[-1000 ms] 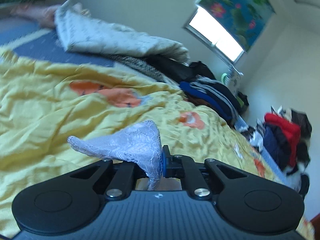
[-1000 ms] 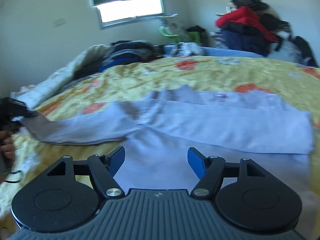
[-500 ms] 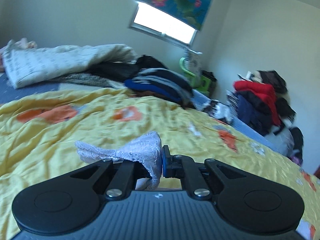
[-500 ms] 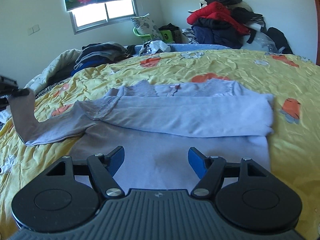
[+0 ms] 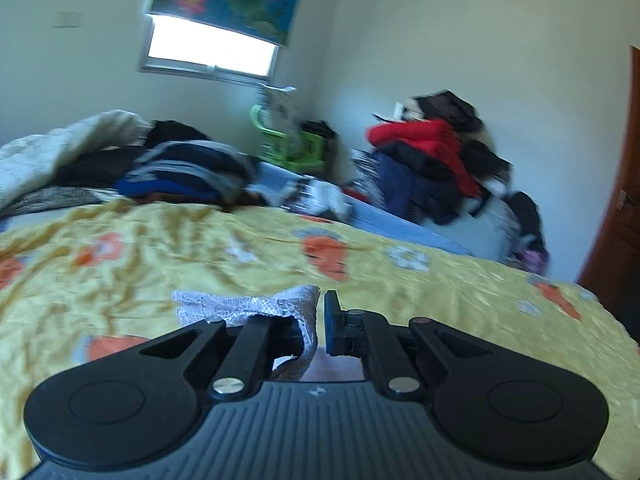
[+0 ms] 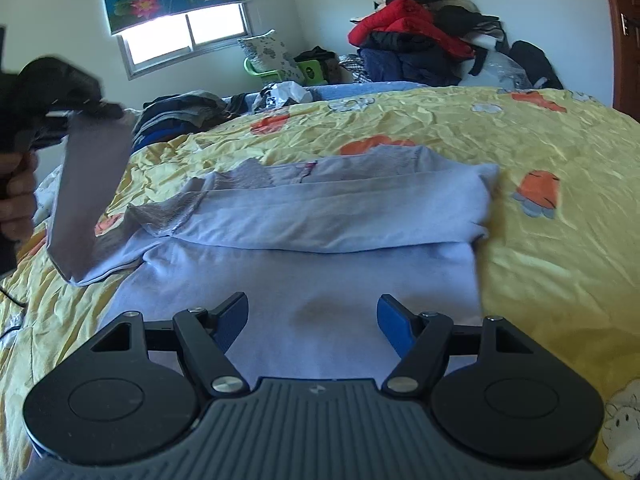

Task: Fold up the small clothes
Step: 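Lift the cuff with the left gripper and fold it across the sweater body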

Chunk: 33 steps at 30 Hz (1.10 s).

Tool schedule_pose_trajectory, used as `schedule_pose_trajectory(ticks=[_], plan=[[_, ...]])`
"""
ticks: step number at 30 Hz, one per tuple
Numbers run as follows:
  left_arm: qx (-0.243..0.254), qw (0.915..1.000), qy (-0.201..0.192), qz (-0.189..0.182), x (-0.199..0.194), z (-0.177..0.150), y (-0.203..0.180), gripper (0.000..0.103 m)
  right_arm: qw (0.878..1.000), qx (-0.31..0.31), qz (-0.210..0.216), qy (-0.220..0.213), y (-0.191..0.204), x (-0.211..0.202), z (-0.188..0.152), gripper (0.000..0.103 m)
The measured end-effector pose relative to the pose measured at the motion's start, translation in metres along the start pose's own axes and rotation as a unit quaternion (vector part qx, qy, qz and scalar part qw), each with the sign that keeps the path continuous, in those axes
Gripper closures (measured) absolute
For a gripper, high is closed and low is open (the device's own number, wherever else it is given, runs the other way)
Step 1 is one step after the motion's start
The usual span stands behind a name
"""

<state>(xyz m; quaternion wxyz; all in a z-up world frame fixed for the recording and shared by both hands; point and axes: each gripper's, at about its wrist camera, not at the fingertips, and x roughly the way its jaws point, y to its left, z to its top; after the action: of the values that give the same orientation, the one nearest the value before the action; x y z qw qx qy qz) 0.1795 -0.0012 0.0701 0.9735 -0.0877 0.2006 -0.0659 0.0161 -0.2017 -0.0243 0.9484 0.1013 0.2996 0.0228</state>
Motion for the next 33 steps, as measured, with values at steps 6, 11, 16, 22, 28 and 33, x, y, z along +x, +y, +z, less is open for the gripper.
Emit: schedule_pose_trajectory(ticks=[6, 11, 16, 22, 28, 33], plan=[[0.054, 0.9972, 0.013, -0.051, 0.01, -0.011, -0.069, 0.096, 1.0, 0.002, -0.004, -0.002, -0.008, -0.006, -0.006, 0.027], [0.087, 0.9917, 0.033, -0.088, 0.021, -0.023, -0.116, 0.096, 1.0, 0.005, -0.01, -0.004, -0.018, -0.013, -0.009, 0.027], [0.118, 0.9843, 0.046, -0.123, 0.023, -0.036, -0.154, 0.096, 1.0, 0.009, -0.022, -0.006, -0.03, -0.02, -0.014, 0.027], [0.134, 0.9753, 0.062, -0.164, 0.022, -0.051, -0.186, 0.096, 0.999, 0.018, -0.03, -0.004, -0.041, -0.023, -0.018, 0.027], [0.148, 0.9663, 0.089, -0.191, 0.03, -0.068, -0.209, 0.096, 0.999, 0.027, -0.035, -0.004, -0.05, -0.026, -0.021, 0.027], [0.164, 0.96, 0.116, -0.194, 0.037, -0.086, -0.223, 0.096, 0.999, 0.029, -0.042, -0.005, -0.058, -0.031, -0.023, 0.026]])
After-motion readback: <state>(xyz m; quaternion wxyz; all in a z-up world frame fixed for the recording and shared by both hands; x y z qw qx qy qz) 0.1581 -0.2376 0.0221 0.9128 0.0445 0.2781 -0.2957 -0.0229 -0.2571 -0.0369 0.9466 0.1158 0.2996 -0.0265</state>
